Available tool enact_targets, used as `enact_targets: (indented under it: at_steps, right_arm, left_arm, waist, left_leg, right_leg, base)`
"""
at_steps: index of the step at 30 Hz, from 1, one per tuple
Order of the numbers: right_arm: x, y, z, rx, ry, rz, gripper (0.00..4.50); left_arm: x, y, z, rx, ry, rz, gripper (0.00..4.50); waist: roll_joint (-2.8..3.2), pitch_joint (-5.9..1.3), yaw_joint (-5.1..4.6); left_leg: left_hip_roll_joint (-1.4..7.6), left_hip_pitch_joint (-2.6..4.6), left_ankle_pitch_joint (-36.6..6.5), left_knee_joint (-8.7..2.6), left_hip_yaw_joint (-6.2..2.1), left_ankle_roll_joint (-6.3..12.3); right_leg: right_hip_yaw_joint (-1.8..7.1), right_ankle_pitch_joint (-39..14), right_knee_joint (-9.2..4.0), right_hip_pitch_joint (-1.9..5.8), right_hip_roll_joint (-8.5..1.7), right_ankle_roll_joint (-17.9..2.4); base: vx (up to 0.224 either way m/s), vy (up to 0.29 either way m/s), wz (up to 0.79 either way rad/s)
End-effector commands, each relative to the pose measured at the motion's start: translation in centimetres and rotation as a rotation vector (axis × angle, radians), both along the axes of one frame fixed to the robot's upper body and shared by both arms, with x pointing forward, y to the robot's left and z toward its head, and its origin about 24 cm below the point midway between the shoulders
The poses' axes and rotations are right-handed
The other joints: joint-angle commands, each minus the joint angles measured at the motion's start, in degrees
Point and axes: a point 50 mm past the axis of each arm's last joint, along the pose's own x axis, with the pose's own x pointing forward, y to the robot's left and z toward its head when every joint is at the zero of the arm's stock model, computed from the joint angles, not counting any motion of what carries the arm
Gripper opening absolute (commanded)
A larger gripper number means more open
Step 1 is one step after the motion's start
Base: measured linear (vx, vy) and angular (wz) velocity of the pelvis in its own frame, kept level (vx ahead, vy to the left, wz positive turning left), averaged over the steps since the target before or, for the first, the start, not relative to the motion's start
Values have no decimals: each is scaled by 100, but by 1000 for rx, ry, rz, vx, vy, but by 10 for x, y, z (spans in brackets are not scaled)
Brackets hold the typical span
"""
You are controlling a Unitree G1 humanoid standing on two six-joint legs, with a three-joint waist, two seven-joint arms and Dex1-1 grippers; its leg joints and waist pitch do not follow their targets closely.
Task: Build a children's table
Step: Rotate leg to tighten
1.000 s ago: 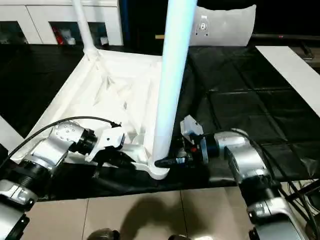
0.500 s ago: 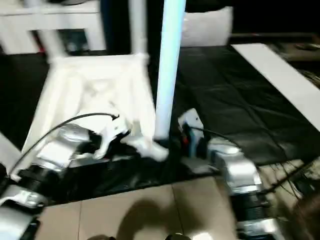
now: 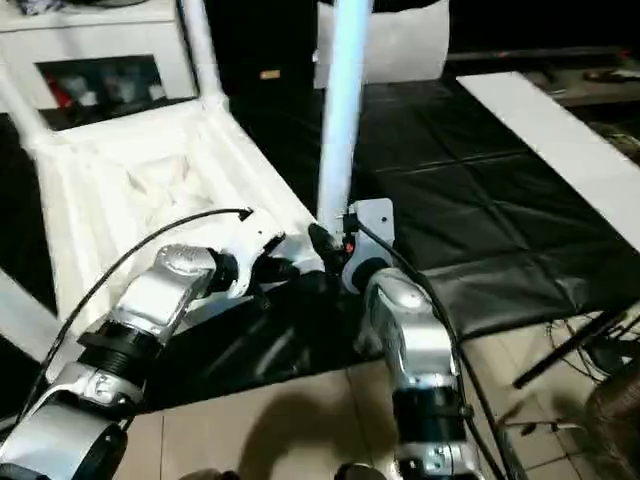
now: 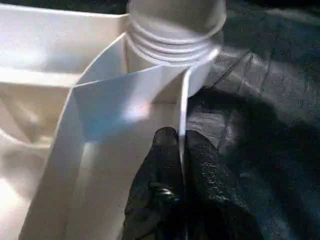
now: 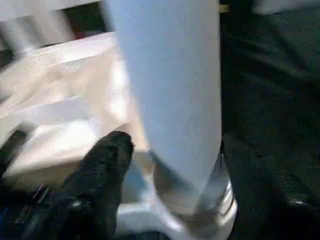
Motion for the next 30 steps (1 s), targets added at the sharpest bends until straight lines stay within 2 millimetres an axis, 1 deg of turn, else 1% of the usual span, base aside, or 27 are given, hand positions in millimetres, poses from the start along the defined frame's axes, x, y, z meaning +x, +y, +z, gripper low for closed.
enact_targets:
  at_steps: [1, 2, 3, 4, 5, 6, 7, 8, 10, 11, 12, 13, 14, 15, 16, 17, 18, 19, 21, 22, 23, 24, 25, 27, 28, 29, 30]
  right_arm:
    - [-18, 36, 9, 51, -67, 385, 332]
    - [-19, 22, 9, 17, -84, 437, 358]
    - [-19, 16, 9, 6, -87, 456, 358]
    - [-19, 16, 9, 6, -87, 456, 369]
    - [-19, 2, 10, -30, -92, 506, 369]
    - [-19, -9, 10, -73, -93, 550, 378]
    - [-19, -15, 10, -102, -99, 588, 398]
    - [-19, -19, 11, -118, -102, 610, 398]
    - [-20, -26, 11, -151, -98, 669, 398]
    - [-21, -30, 12, -159, -91, 706, 398]
    - [-22, -33, 12, -163, -84, 744, 398]
    - [-22, -36, 13, -167, -76, 783, 398]
    - [-23, -39, 13, -176, -69, 828, 398]
    - [-23, -39, 13, -176, -69, 828, 398]
    - [-24, -41, 13, -179, -60, 869, 398]
    - [-24, -45, 13, -194, -50, 930, 398]
    - [-24, -45, 13, -194, -50, 930, 398]
    - [-24, -46, 13, -202, -45, 960, 371]
    - [-23, -46, 12, -205, -35, 987, 361]
    - [-23, -46, 12, -205, -35, 988, 352]
    - [-22, -45, 12, -202, -32, 1001, 338]
    - [-21, -45, 12, -199, -31, 1008, 326]
    - [-21, -45, 12, -199, -31, 1008, 320]
    - [-21, -42, 12, -186, -30, 1044, 307]
    - [-21, -42, 12, -186, -30, 1044, 294]
    - [-22, -38, 13, -166, -15, 1093, 294]
    - [-23, -38, 13, -162, -10, 1105, 282]
  left_arm:
    - [-11, -15, 1, -53, -20, -154, 0]
    - [-14, -8, -1, -35, -15, -204, 0]
    - [-15, -4, -2, -28, -12, -225, 0]
    - [-15, -4, -2, -28, -12, -225, 0]
    - [-19, 2, -3, -16, -4, -295, 0]
    - [-22, 8, -3, 2, 6, -363, 0]
    - [-25, 13, -4, 25, 20, -406, 0]
    - [-26, 15, -4, 40, 28, -431, 0]
    - [-30, 22, -5, 75, 38, -504, 0]
    - [-31, 25, -4, 84, 51, -542, 0]
    - [-33, 27, -4, 90, 60, -579, 0]
    - [-35, 30, -3, 94, 69, -615, 0]
    - [-37, 32, -3, 98, 83, -646, 0]
    - [-37, 32, -3, 98, 83, -646, 0]
    - [-38, 33, -2, 103, 89, -678, 0]
    - [-40, 35, -2, 111, 112, -730, 0]
    - [-40, 35, -2, 111, 112, -730, 0]
    - [-42, 36, -2, 120, 123, -758, 0]
    - [-43, 36, -2, 134, 129, -789, 0]
    - [-43, 36, -2, 134, 129, -790, 0]
    - [-43, 36, -2, 136, 127, -799, 0]
    - [-43, 36, -2, 136, 126, -803, 0]
    - [-43, 36, -2, 136, 126, -803, 0]
    - [-44, 35, -2, 141, 127, -819, 0]
    - [-44, 35, -2, 141, 127, -819, 0]
    - [-44, 35, -3, 147, 127, -828, 0]
    - [-44, 35, -3, 148, 128, -830, 0]
  waist:
    - [-45, -283, 57]
    - [-36, -304, 54]
    - [-25, -311, 54]
    - [-25, -311, 54]
    - [-28, -315, 48]
    - [-24, -317, 65]
    - [-23, -316, 74]
    - [-11, -315, 76]
    - [-10, -296, 92]
    - [4, -284, 106]
    - [-8, -290, 114]
    - [-2, -292, 131]
    - [-12, -275, 146]
    - [2, -277, 166]
    - [8, -285, 176]
    - [-13, -286, 217]
    - [-14, -284, 237]
    - [-17, -279, 286]
    - [-22, -281, 353]
    - [-22, -281, 353]
    - [-51, -286, 397]
    - [-40, -286, 406]
    - [-42, -286, 414]
    - [-70, -289, 402]
    - [-70, -289, 402]
    - [-75, -283, 391]
    - [-75, -282, 395]
  left_leg:
    - [300, -59, -1064, -338, -96, 505]
    - [299, -85, -821, -302, -90, 596]
    - [305, -97, -746, -295, -95, 632]
    - [305, -97, -746, -295, -95, 632]
    - [302, -86, -650, -255, -70, 697]
    - [317, -68, -578, -251, -62, 713]
    - [320, -63, -584, -246, -66, 723]
    - [328, -61, -602, -249, -63, 729]
    - [348, -40, -717, -261, -65, 692]
    - [370, -19, -834, -278, -66, 615]
    - [372, -10, -874, -276, -67, 593]
    - [374, 2, -914, -280, -72, 560]
    - [392, 13, -961, -287, -57, 545]
    - [395, 26, -1005, -283, -55, 532]
    - [400, 33, -1009, -280, -53, 513]
    - [393, 24, -1041, -277, -50, 492]
    - [396, 28, -1008, -275, -42, 491]
    - [398, 47, -1007, -267, -29, 482]
    - [407, 51, -982, -273, -28, 464]
    - [407, 51, -982, -273, -28, 464]
    - [409, 51, -951, -275, -34, 448]
    - [414, 56, -949, -279, -34, 440]
    - [413, 51, -952, -277, -35, 422]
    - [401, 23, -930, -277, -43, 424]
    - [401, 23, -930, -277, -43, 424]
    - [390, 19, -969, -272, -42, 436]
    - [392, 20, -979, -274, -41, 437]
  right_leg:
    - [281, -1530, -420, 298, -389, -994]
    - [269, -1153, -369, 338, -370, -1079]
    - [265, -1008, -351, 346, -372, -1134]
    - [265, -1008, -351, 346, -372, -1134]
    - [263, -698, -327, 339, -355, -1309]
    - [261, -606, -314, 333, -346, -1370]
    - [255, -604, -307, 329, -342, -1397]
    - [255, -621, -303, 323, -343, -1426]
    - [247, -780, -316, 305, -332, -1450]
    - [254, -946, -322, 291, -335, -1450]
    - [252, -973, -322, 290, -332, -1454]
    - [250, -942, -302, 301, -329, -1483]
    - [255, -921, -304, 279, -317, -1503]
    - [254, -944, -302, 271, -323, -1519]
    - [259, -928, -295, 270, -333, -1540]
    - [250, -940, -281, 282, -336, -1580]
    - [258, -929, -288, 278, -341, -1569]
    - [268, -940, -287, 260, -349, -1574]
    - [272, -943, -276, 260, -353, -1569]
    - [272, -943, -276, 260, -353, -1569]
    - [267, -972, -264, 266, -363, -1553]
    - [267, -983, -267, 263, -364, -1551]
    - [268, -977, -267, 265, -366, -1541]
    - [260, -968, -262, 289, -372, -1512]
    - [260, -968, -262, 289, -372, -1512]
    - [257, -1080, -274, 289, -372, -1503]
    - [257, -1123, -282, 291, -374, -1488]
  base:
    - [0, 0, 0]
    - [0, 0, 0]
    - [0, 0, 0]
    - [0, 0, 0]
    - [0, 0, 0]
    - [0, 0, 0]
    - [0, 0, 0]
    - [0, 0, 0]
    - [0, 0, 0]
    - [0, 0, 0]
    - [0, 0, 0]
    - [0, 0, 0]
    - [0, 0, 0]
    - [0, 0, 0]
    - [0, 0, 0]
    - [0, 0, 0]
    - [0, 0, 0]
    - [0, 0, 0]
    - [0, 0, 0]
    - [0, 0, 0]
    - [0, 0, 0]
    - [0, 0, 0]
    - [0, 0, 0]
    - [0, 0, 0]
    - [0, 0, 0]
    - [0, 0, 0]
    - [0, 0, 0]
